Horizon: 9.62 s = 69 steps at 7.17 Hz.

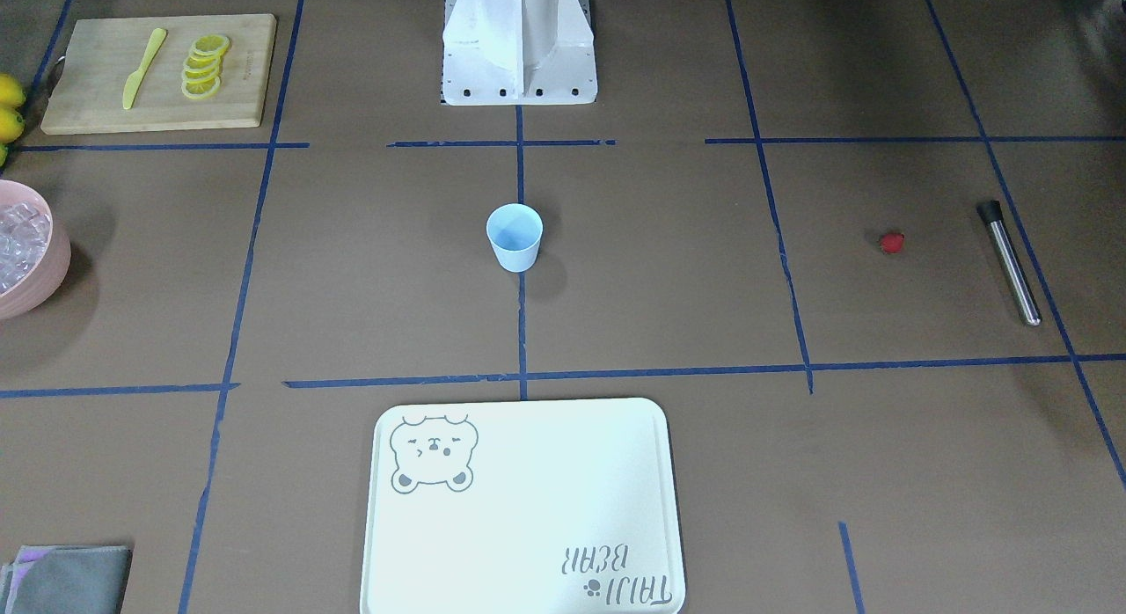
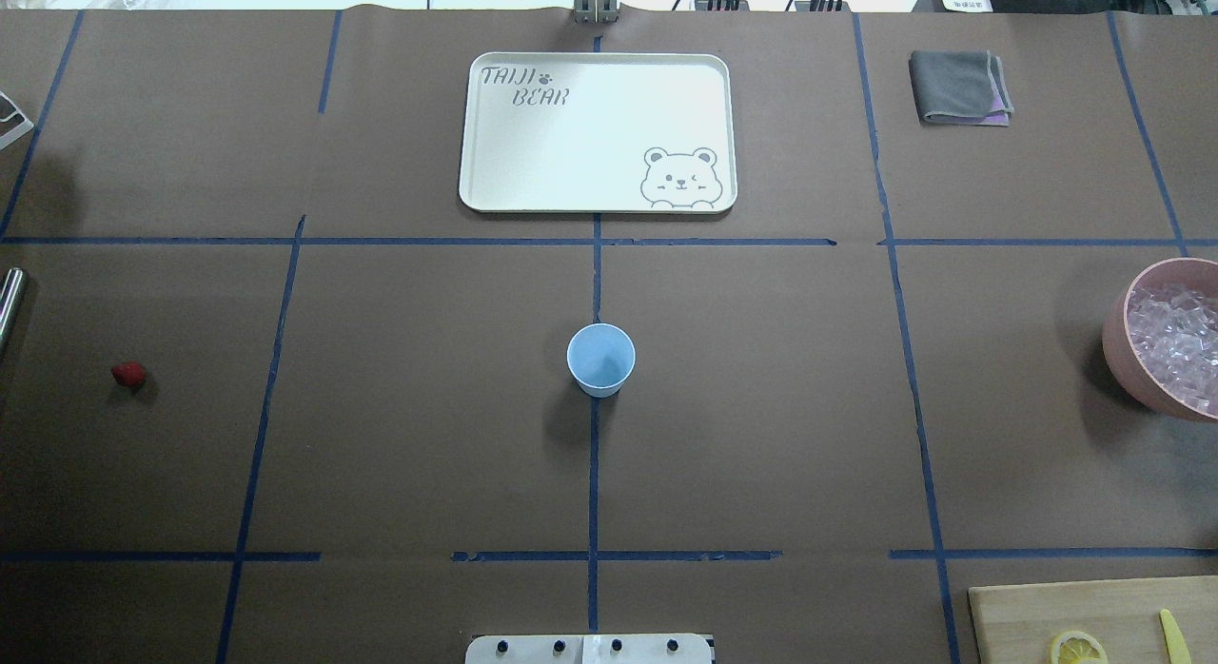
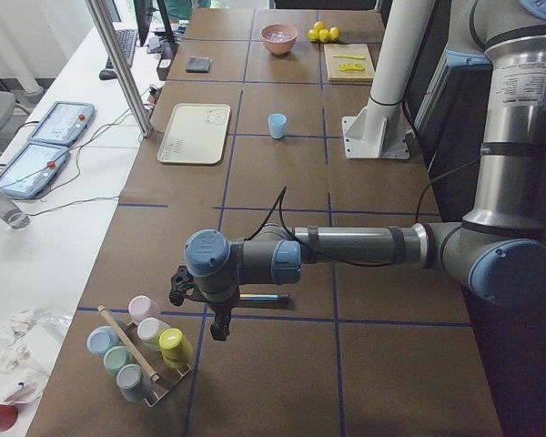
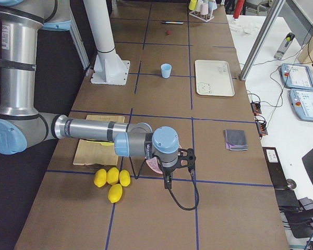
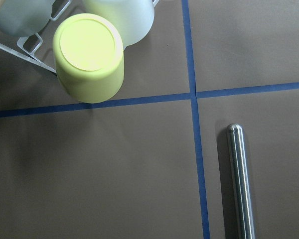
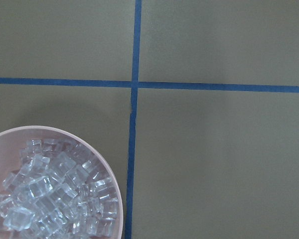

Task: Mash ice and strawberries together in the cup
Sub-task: 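Lower the right gripper into the pink bowl toward the ice cubes, then close the right gripper on one clear ice cube, then lift the ice cube and carry it over the light-blue cup, then lower the cube into the cup and open the right gripper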

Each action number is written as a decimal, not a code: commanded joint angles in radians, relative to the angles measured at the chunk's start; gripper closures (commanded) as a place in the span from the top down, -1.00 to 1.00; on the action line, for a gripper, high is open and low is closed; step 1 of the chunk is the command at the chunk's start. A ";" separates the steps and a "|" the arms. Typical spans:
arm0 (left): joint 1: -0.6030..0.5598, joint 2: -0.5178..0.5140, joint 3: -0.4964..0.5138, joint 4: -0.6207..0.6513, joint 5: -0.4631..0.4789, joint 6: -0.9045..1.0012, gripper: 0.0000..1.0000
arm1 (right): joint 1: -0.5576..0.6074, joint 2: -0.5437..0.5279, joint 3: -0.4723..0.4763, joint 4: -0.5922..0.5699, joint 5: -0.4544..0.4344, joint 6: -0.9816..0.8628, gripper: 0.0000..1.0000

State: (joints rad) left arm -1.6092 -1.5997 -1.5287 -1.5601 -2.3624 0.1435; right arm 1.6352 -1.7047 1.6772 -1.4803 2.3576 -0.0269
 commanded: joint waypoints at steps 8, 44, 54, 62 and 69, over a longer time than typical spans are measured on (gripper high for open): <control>0.000 -0.003 -0.011 0.000 -0.001 -0.001 1.00 | -0.002 0.016 0.031 0.002 0.006 0.008 1.00; 0.000 -0.005 -0.051 -0.002 -0.006 0.001 1.00 | -0.446 0.034 0.021 0.152 -0.139 0.203 0.27; -0.002 0.004 -0.070 0.000 -0.008 -0.001 1.00 | -0.359 0.069 0.308 -0.048 -0.115 0.205 -0.97; -0.002 0.004 -0.062 0.002 -0.006 -0.001 1.00 | -0.972 0.715 0.317 -0.250 -0.335 1.056 -0.99; -0.002 0.006 -0.048 0.000 -0.006 0.001 1.00 | -1.143 0.970 -0.002 -0.241 -0.489 1.142 -0.96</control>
State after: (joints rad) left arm -1.6099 -1.5941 -1.5779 -1.5595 -2.3685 0.1446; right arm 0.5010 -0.7447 1.6996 -1.7240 1.8707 1.1153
